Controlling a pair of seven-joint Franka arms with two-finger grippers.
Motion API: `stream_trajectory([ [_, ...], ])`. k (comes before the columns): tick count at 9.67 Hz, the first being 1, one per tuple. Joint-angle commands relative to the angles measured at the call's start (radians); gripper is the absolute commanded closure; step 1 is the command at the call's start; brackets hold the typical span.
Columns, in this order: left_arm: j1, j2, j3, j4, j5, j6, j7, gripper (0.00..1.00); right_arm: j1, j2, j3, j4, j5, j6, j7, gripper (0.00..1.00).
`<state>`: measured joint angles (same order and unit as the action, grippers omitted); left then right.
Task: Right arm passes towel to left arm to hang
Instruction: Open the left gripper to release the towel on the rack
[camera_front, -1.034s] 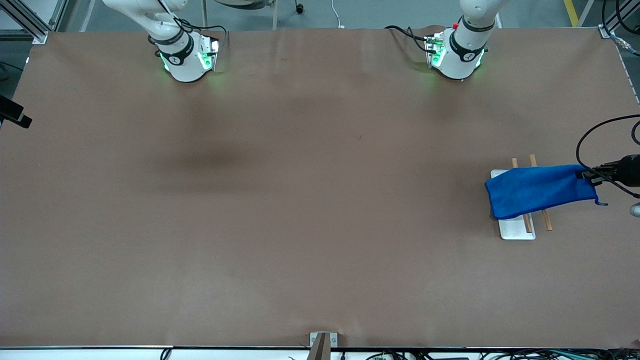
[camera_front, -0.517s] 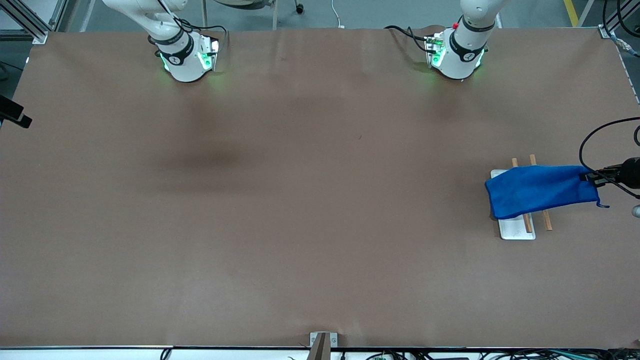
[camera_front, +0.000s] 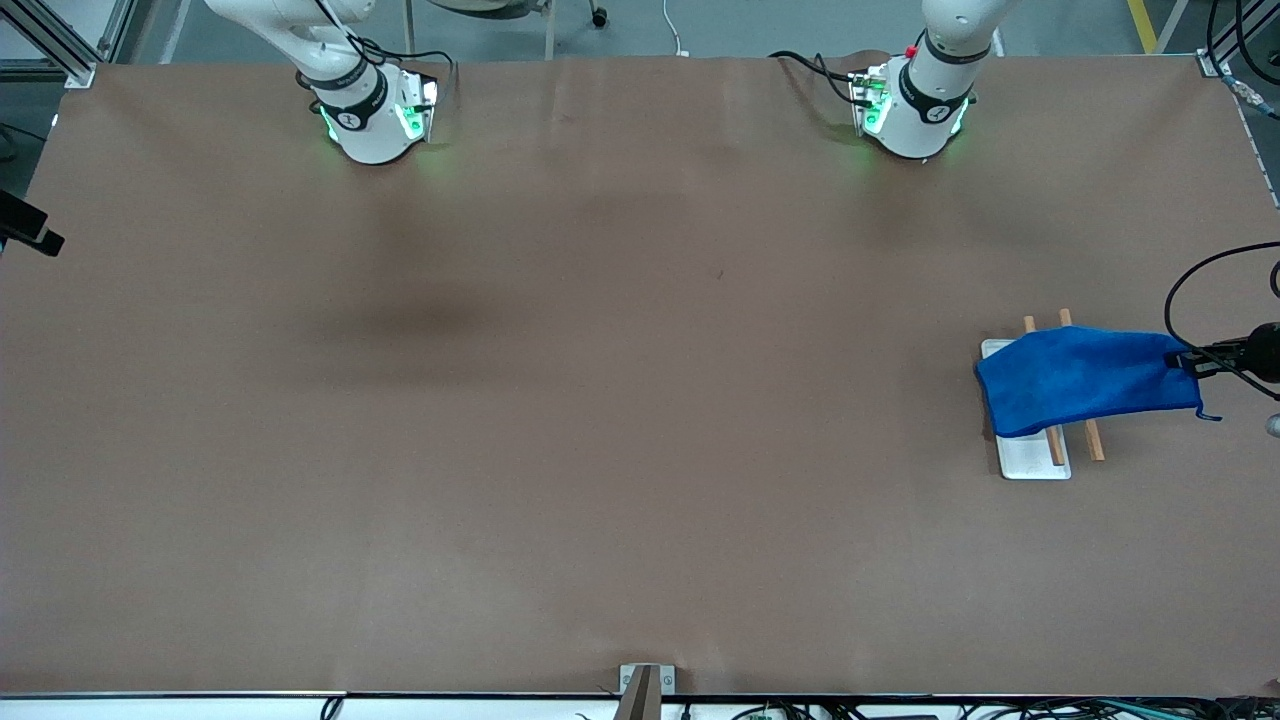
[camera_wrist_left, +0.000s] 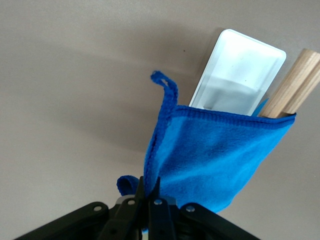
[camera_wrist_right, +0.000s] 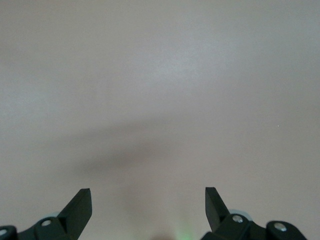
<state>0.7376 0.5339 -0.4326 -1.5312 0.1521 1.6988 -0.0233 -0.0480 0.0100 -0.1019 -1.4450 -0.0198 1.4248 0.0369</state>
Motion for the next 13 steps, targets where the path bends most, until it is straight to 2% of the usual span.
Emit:
stream_trajectory([
  [1, 0.003, 0.038, -0.003, -0.007, 0.021, 0.025, 0.009, 0.84, 0.003, -0.012, 0.001, -0.011, 0.001, -0.003, 0.014, 0.0],
  [3, 0.011, 0.041, -0.003, -0.007, 0.024, 0.045, 0.014, 0.56, 0.003, -0.012, 0.001, -0.009, 0.0, -0.007, 0.014, 0.0],
  [4, 0.011, 0.038, -0.003, -0.006, 0.026, 0.045, 0.035, 0.24, 0.005, -0.012, 0.001, -0.006, 0.0, -0.01, 0.014, 0.0],
  [5, 0.009, 0.034, -0.005, 0.006, 0.053, 0.045, 0.049, 0.0, 0.003, -0.012, 0.001, -0.002, 0.0, -0.01, 0.011, 0.0],
  [7, 0.003, 0.031, -0.011, 0.031, 0.066, 0.044, 0.051, 0.0, 0.007, -0.012, 0.002, 0.011, -0.002, -0.009, -0.002, 0.0],
  [10, -0.004, 0.015, -0.018, 0.141, 0.073, 0.002, 0.111, 0.0, 0.007, -0.012, 0.002, 0.012, -0.002, -0.01, 0.001, 0.0],
  [13, -0.003, -0.078, -0.138, 0.169, 0.05, -0.053, 0.115, 0.0, 0.005, -0.012, 0.002, 0.011, -0.002, -0.01, 0.0, 0.0],
])
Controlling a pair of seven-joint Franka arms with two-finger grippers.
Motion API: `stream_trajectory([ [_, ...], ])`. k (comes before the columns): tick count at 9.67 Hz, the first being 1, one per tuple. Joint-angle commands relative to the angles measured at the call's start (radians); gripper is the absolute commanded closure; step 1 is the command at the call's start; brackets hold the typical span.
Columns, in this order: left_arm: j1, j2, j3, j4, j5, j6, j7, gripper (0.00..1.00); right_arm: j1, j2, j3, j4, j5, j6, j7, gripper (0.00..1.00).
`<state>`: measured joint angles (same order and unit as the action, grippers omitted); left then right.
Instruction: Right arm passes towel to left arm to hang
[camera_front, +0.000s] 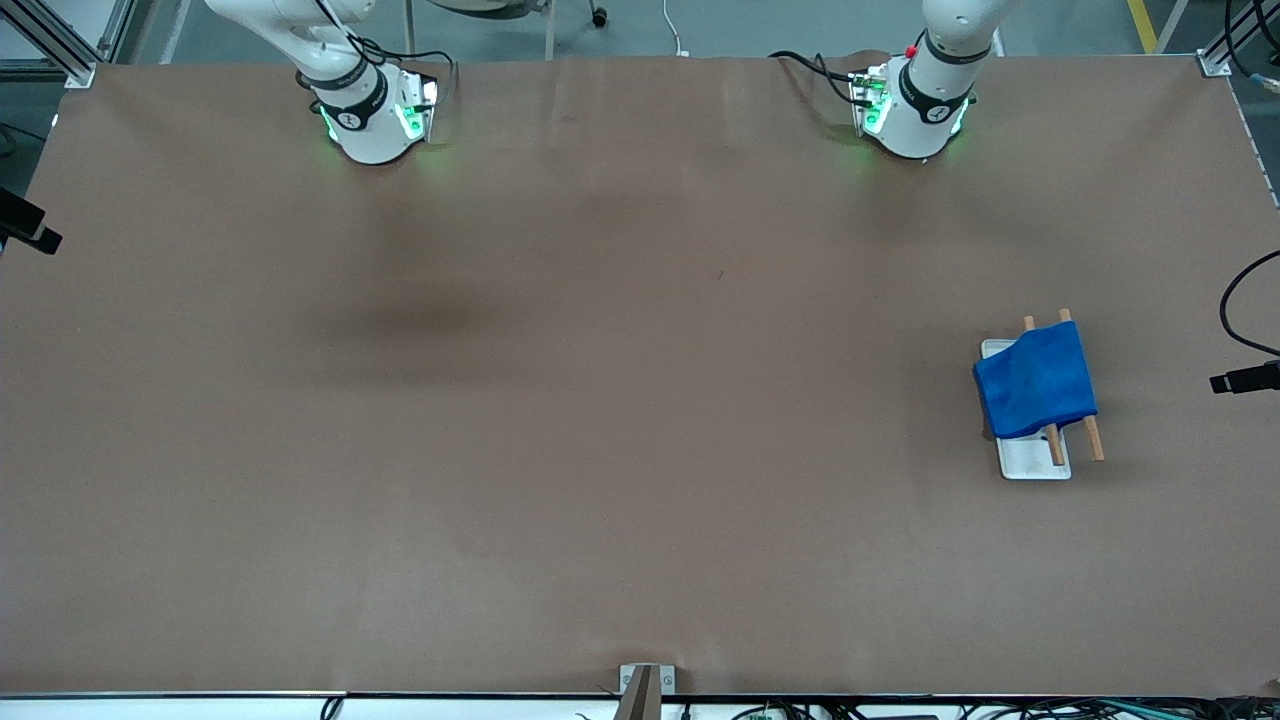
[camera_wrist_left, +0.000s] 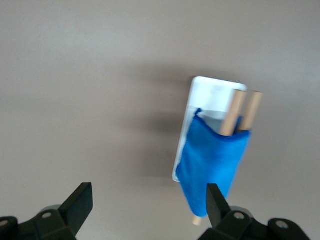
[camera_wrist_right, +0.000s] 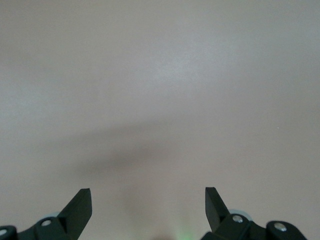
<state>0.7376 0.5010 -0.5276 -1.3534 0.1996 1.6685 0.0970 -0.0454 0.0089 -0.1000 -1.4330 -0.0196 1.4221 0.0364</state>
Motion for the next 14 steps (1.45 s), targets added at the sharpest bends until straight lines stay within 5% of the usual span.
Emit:
stream_trajectory([
  [1, -0.003, -0.07, -0.102, 0.008, 0.003, -0.036, -0.01, 0.0, 0.002, -0.01, 0.0, -0.001, -0.002, -0.008, 0.0, 0.0],
  [5, -0.003, -0.208, -0.233, 0.013, -0.02, -0.099, -0.059, 0.0, 0.002, -0.01, -0.001, -0.001, -0.002, -0.008, 0.0, 0.0],
  [10, -0.013, -0.381, -0.238, 0.01, -0.134, -0.165, -0.062, 0.0, 0.001, -0.01, -0.001, -0.003, -0.002, -0.008, 0.0, 0.0],
  [11, -0.064, -0.404, -0.209, -0.004, -0.135, -0.17, -0.062, 0.0, 0.001, -0.01, -0.001, -0.003, -0.002, -0.008, 0.0, 0.0],
  [14, -0.365, -0.466, 0.091, -0.061, -0.138, -0.191, -0.06, 0.0, 0.001, -0.01, -0.001, -0.003, -0.002, -0.008, 0.0, 0.0],
])
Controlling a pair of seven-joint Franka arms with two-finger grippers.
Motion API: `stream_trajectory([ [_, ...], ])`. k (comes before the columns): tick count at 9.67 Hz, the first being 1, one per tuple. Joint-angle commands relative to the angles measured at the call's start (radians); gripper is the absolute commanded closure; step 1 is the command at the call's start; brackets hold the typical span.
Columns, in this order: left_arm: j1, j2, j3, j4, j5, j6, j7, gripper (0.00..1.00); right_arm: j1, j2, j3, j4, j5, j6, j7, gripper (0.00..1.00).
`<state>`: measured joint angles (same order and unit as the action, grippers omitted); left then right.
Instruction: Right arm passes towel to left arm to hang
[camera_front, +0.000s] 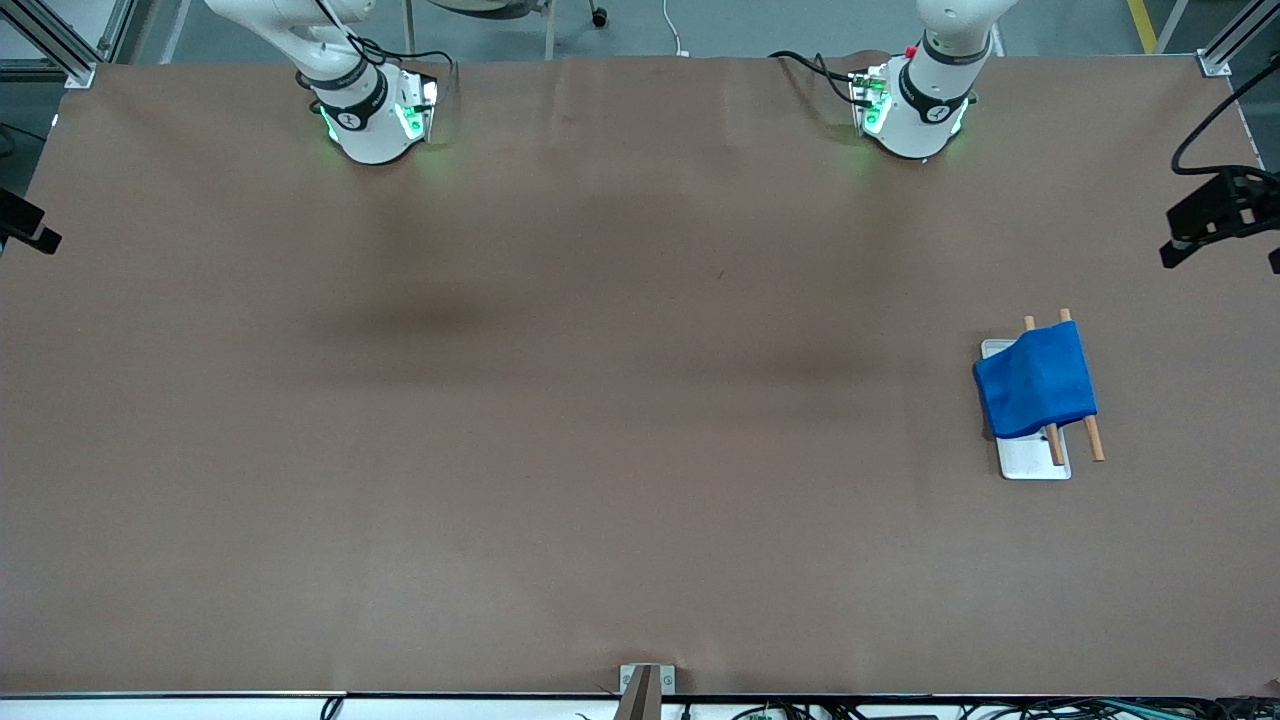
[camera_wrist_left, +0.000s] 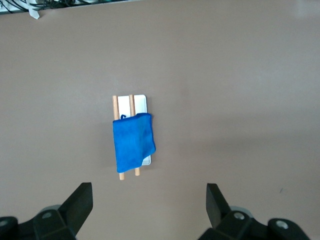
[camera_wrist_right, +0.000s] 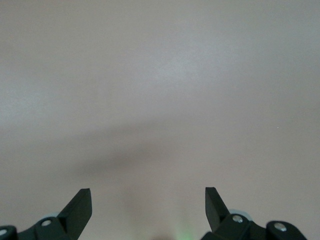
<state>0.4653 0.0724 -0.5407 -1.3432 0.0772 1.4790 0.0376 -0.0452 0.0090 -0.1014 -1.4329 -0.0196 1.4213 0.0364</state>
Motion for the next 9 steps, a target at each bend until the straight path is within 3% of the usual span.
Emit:
stream_trajectory([
  [1, -0.196, -0.045, 0.202, -0.083, -0.016, -0.002, 0.001, 0.0, 0.001, -0.011, 0.0, -0.003, -0.002, -0.007, 0.0, 0.0],
  [3, -0.351, -0.084, 0.341, -0.137, -0.051, -0.002, -0.002, 0.0, 0.001, -0.011, 0.0, -0.003, -0.002, -0.007, 0.0, 0.0],
  [5, -0.426, -0.118, 0.411, -0.192, -0.089, 0.001, -0.007, 0.0, 0.001, -0.011, 0.0, -0.003, -0.002, -0.009, 0.0, 0.0],
  [7, -0.456, -0.198, 0.43, -0.307, -0.077, 0.044, -0.007, 0.0, 0.001, -0.007, 0.0, -0.003, -0.002, -0.009, 0.0, 0.0],
  [9, -0.481, -0.227, 0.43, -0.336, -0.067, 0.038, -0.04, 0.0, 0.001, -0.011, 0.0, -0.003, -0.002, -0.009, 0.0, 0.0],
])
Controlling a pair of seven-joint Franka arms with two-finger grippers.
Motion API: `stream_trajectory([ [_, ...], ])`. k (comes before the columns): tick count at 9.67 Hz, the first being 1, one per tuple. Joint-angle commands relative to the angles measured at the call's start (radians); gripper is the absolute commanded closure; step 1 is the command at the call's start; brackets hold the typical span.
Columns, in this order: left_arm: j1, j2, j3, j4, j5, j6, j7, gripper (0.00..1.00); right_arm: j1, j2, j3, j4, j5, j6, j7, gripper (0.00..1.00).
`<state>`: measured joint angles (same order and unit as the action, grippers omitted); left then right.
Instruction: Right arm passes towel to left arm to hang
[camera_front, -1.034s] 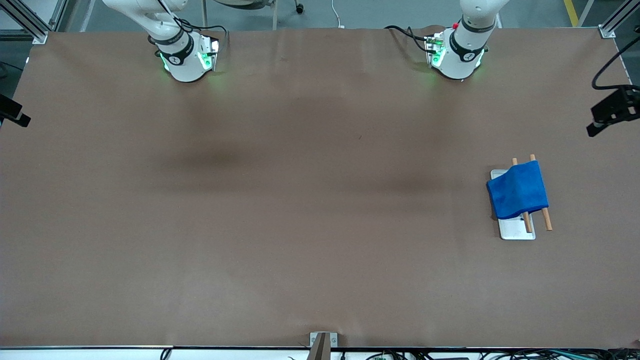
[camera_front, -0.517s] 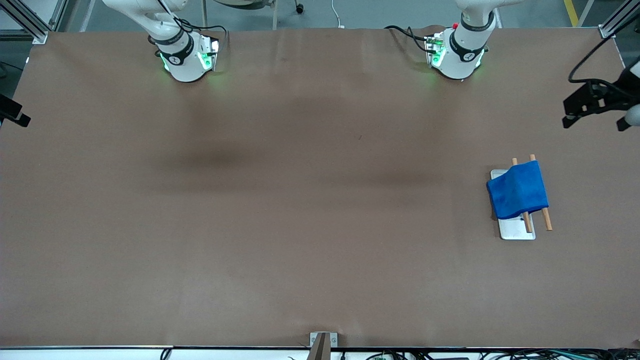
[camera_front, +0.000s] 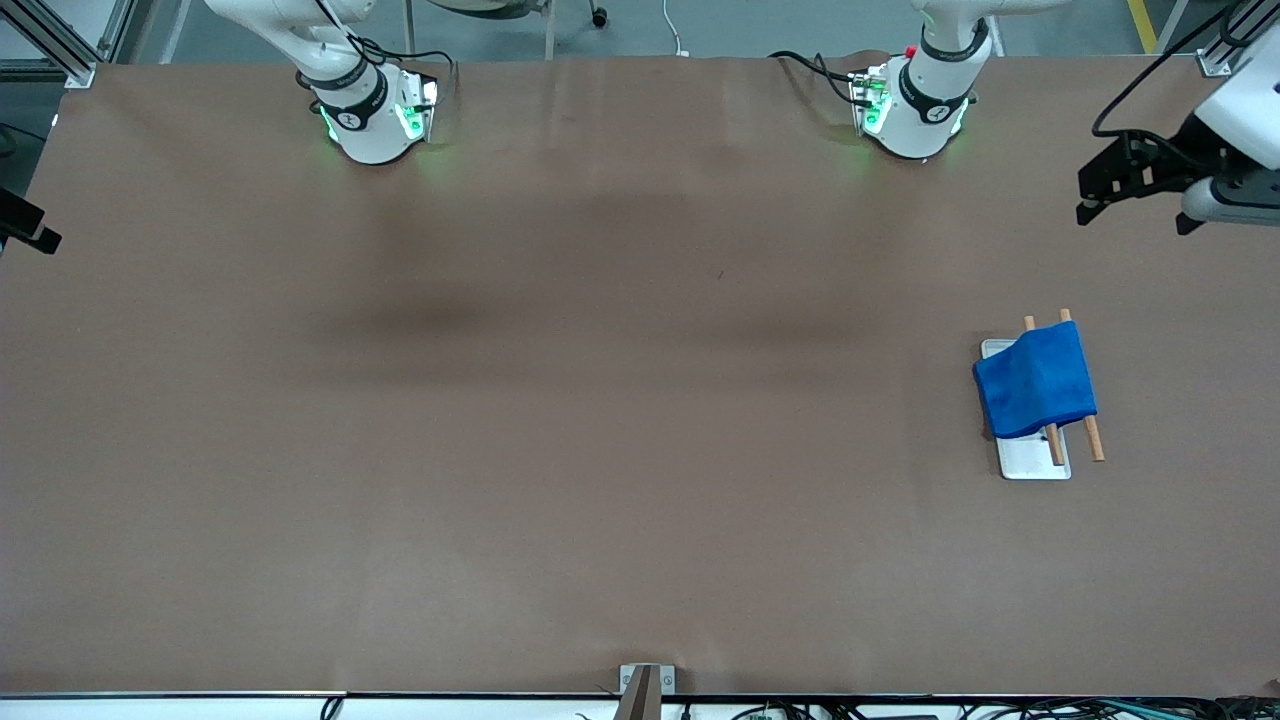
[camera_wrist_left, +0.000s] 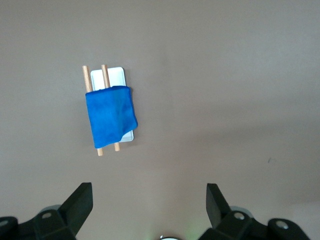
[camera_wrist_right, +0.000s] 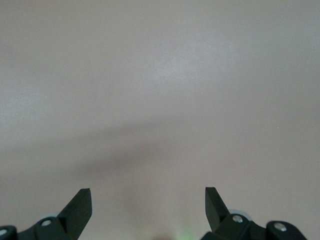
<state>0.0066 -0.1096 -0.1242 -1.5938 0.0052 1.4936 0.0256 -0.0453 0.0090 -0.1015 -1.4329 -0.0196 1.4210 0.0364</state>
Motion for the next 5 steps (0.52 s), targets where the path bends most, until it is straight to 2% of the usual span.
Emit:
stream_trajectory([
  [1, -0.031, -0.045, 0.012, -0.086, 0.027, 0.019, -0.027, 0.0, 0.001, -0.011, 0.0, -0.003, -0.002, -0.008, 0.0, 0.0],
  [5, -0.033, -0.041, 0.006, -0.074, 0.041, 0.016, -0.032, 0.0, -0.001, -0.01, -0.001, -0.004, -0.002, -0.008, 0.0, 0.0],
])
